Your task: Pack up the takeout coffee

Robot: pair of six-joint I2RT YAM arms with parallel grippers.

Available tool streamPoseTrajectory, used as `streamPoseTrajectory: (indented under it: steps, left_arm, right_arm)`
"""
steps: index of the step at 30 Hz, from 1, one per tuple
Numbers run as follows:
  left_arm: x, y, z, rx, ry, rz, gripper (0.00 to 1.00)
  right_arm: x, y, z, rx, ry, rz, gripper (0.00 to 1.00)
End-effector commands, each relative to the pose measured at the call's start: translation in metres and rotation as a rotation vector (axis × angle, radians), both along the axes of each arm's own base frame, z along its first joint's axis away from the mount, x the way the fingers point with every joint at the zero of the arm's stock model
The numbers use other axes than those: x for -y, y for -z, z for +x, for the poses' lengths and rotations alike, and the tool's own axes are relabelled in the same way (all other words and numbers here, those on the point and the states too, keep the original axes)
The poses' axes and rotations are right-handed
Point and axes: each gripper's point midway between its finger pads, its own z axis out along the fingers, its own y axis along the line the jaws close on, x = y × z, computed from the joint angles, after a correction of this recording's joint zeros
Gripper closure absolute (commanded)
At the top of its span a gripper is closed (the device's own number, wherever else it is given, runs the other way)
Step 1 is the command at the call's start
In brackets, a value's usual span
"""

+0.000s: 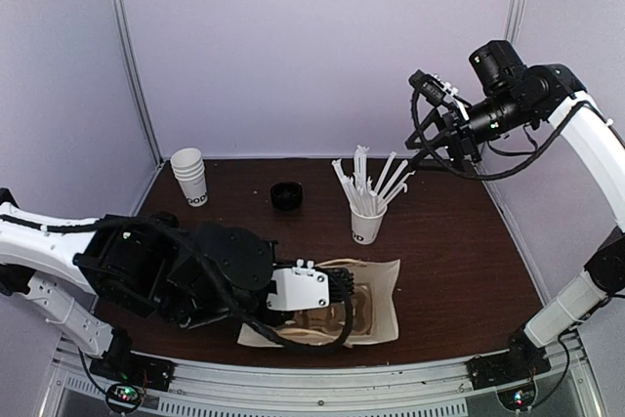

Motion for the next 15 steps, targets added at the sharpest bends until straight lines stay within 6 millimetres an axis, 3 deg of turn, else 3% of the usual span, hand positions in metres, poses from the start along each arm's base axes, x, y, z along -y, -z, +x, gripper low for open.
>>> streamPoseTrajectory:
  steps: [1,7,15]
  left_arm:
    - [-0.013,-0.031,0.037,0.274,-0.151,-0.018,1.00]
    - [-0.017,-0.044,0.045,0.328,-0.182,-0.056,1.00]
    - [-0.013,0.004,0.043,0.254,-0.162,0.009,1.00]
  right_arm:
    - [0.002,0.001,0.000,0.004,0.006,0.010,0.28]
    - [0.006,0.007,0.000,0.018,0.025,-0.009,0.28]
    - [0.003,0.011,0.004,0.006,0.018,-0.010,0.28]
